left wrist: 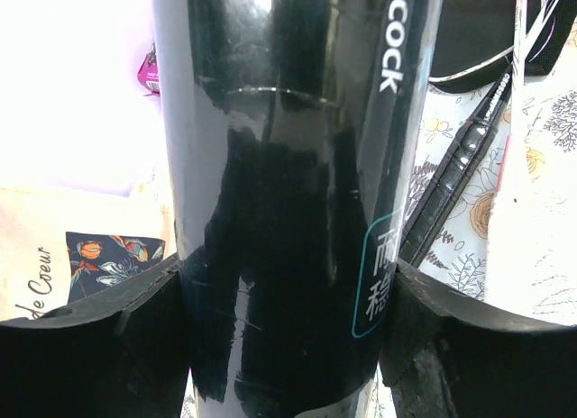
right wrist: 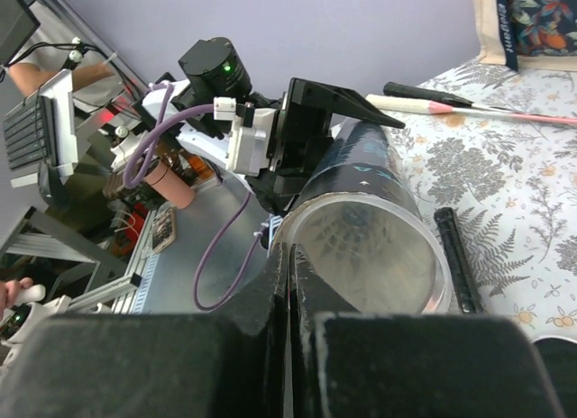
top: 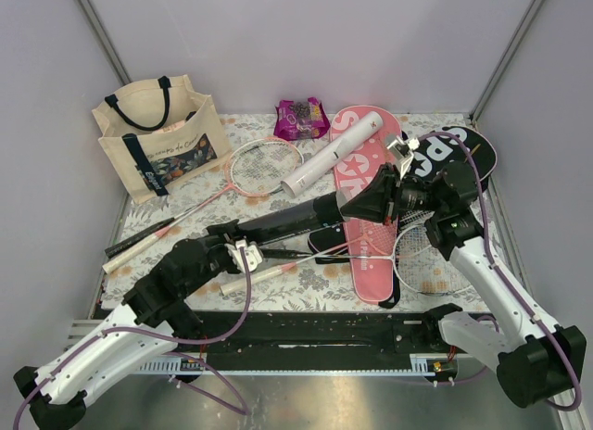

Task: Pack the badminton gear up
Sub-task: Close the lid on the shuttle tube.

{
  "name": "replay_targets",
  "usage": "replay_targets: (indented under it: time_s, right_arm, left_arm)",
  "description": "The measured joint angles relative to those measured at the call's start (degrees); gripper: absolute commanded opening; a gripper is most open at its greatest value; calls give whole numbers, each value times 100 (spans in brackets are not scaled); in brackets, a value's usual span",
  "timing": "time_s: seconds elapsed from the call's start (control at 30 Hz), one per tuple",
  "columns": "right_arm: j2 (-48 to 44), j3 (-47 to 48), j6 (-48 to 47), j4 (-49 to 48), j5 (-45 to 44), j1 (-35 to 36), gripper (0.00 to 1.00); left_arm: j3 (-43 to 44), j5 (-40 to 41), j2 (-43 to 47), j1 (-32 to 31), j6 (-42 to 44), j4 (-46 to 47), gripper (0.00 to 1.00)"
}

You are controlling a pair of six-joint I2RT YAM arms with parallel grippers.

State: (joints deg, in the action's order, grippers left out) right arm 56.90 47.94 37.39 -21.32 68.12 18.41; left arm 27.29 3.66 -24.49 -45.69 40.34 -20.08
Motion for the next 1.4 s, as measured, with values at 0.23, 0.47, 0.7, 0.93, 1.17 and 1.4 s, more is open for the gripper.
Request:
replay_targets:
  time_s: [0.23,0.47,0.7,0.93,1.17,1.4]
  right_arm:
    - [122,-7,621,-730,247,195,0]
    - [341,-15,1609,-1858,415,260,0]
    - [673,-15,2695,-3077,540,492,0]
    - [774,-15,3351,-3764,616,702,0]
    - [846,-11,3641,-3965,649,785,0]
    - [1047,7,3797,-4065,658,962,0]
  left_arm:
    - [-2,-7,61,0,96,15,42]
    - [-33,-4,415,0,249,28,42]
    - [-70,24,546,0,323,44,41]
    - [-118,20,682,0,420,57,41]
    - [-164,2,852,0,490,33,41]
    - [-164,39,859,7,481,-94,41]
